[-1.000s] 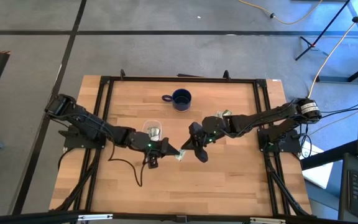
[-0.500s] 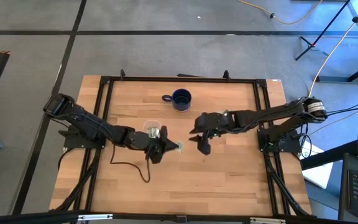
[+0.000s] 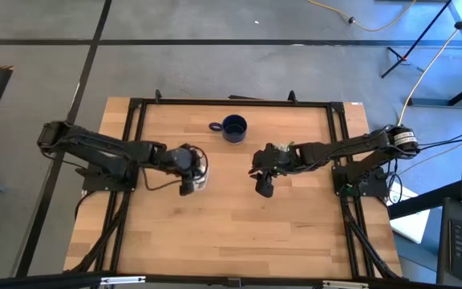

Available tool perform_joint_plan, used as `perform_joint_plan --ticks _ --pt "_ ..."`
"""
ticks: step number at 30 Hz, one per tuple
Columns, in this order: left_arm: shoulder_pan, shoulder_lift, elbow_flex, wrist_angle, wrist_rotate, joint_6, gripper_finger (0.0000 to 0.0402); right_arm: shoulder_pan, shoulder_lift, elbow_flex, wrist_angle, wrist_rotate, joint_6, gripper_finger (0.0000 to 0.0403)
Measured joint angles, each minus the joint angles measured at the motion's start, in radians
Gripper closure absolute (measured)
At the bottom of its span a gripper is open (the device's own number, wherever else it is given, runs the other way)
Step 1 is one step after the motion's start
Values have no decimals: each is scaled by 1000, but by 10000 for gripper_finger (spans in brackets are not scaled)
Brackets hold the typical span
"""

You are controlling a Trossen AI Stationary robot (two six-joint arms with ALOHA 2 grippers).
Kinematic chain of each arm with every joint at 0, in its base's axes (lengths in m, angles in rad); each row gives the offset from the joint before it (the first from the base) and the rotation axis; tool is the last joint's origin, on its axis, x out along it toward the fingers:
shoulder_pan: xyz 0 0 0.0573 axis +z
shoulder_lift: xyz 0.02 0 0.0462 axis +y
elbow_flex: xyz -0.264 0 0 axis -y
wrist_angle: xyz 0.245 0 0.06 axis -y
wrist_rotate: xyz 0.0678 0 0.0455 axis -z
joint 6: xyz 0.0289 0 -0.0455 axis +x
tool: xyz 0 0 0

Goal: Pick and place Stevia / Truvia into bins
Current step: Put the white stevia packet into the transparent container

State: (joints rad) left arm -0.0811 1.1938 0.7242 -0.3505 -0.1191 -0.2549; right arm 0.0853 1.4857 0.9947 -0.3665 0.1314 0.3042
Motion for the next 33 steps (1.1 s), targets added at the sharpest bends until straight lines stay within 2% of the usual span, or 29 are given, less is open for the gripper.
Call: perform_joint_plan --ticks 4,10,15,23,33 --pt "67 28 0 -89 43 -75 398 0 0 0 -3 0 -4 224" --pt "134 99 0 -72 208 -75 398 1 0 0 -17 0 -17 224" --pt "166 162 0 -79 271 -76 398 1 0 0 -20 0 -18 224" --pt "199 219 0 -71 267 -12 392 1 0 0 -91 0 -30 224" --pt "226 139 0 -73 246 31 330 1 0 -80 -66 0 -26 242"
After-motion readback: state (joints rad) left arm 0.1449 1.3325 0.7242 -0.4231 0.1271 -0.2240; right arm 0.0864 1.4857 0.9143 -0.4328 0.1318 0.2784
